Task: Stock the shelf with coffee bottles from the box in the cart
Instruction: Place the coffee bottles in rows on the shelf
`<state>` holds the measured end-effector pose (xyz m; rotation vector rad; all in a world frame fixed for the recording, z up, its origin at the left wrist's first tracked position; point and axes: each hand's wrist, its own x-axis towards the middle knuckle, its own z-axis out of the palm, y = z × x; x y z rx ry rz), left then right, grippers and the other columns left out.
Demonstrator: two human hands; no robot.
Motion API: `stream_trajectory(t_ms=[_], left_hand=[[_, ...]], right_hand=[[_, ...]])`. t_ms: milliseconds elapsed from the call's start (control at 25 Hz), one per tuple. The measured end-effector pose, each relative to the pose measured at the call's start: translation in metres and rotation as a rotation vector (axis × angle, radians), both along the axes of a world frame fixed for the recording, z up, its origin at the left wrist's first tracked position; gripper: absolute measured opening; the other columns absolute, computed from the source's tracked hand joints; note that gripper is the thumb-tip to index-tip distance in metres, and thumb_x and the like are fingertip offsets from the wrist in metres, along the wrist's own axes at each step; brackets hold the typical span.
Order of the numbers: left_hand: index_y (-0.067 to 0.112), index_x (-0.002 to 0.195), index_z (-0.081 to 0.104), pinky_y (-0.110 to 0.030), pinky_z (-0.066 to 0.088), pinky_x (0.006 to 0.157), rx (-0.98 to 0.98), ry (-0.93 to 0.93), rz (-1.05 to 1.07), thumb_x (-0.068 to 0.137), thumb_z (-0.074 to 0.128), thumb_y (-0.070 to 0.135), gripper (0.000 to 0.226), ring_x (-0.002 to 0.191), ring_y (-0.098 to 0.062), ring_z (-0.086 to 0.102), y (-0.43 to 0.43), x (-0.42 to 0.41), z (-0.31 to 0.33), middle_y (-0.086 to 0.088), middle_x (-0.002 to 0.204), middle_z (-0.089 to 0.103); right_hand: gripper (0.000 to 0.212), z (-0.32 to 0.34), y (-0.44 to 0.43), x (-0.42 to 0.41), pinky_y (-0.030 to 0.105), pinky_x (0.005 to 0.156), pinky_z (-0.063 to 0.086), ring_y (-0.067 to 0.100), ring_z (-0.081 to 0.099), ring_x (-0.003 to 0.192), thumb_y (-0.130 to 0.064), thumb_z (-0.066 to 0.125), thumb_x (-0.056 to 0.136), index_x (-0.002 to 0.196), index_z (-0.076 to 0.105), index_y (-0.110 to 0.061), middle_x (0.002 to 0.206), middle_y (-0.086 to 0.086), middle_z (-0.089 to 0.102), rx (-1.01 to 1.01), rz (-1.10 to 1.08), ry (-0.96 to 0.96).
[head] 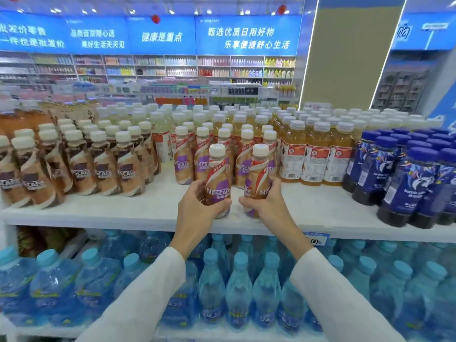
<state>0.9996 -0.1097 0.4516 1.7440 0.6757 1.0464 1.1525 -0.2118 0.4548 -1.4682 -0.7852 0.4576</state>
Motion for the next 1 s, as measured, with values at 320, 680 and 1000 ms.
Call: stream_trajectory(t_ms=[320, 680, 1000], left_hand=[[0.048, 0.121, 0.047, -0.008, 0.048, 0.069, 0.121, 0.08, 0.006, 0.059, 0.093, 0.052, 0.077, 0.099, 0.007, 0.061, 0.01, -0.004, -0.005, 0.031, 0.11, 0.058], [0.041, 0.122, 0.056, -0.006, 0.052, 0.077, 0.058, 0.027, -0.108, 0.072, 0.091, 0.028, 0.062, 0.1, 0.011, 0.064, 0.021, -0.002, -0.012, 0.031, 0.111, 0.066], [0.038, 0.122, 0.057, -0.006, 0.052, 0.071, 0.092, -0.015, 0.01, 0.07, 0.093, 0.03, 0.063, 0.096, 0.001, 0.066, 0.027, -0.008, -0.017, 0.017, 0.114, 0.064]], right_hand=[[0.09, 0.005, -0.025, 0.027, 0.016, 0.08, 0.055, 0.005, 0.066, 0.112, -0.01, 0.09, 0.071, 0.144, 0.041, -0.029, 0.13, -0.009, 0.064, -0.119, 0.135, -0.141], [0.083, -0.008, -0.021, -0.007, 0.013, 0.087, 0.053, -0.014, 0.057, 0.107, -0.049, 0.091, 0.064, 0.131, 0.042, -0.043, 0.125, -0.026, 0.056, -0.124, -0.056, -0.298], [0.058, -0.015, 0.004, -0.034, 0.007, 0.076, 0.05, -0.012, 0.062, 0.097, -0.034, 0.089, 0.074, 0.106, 0.045, -0.053, 0.111, -0.026, 0.062, -0.075, -0.165, -0.3]])
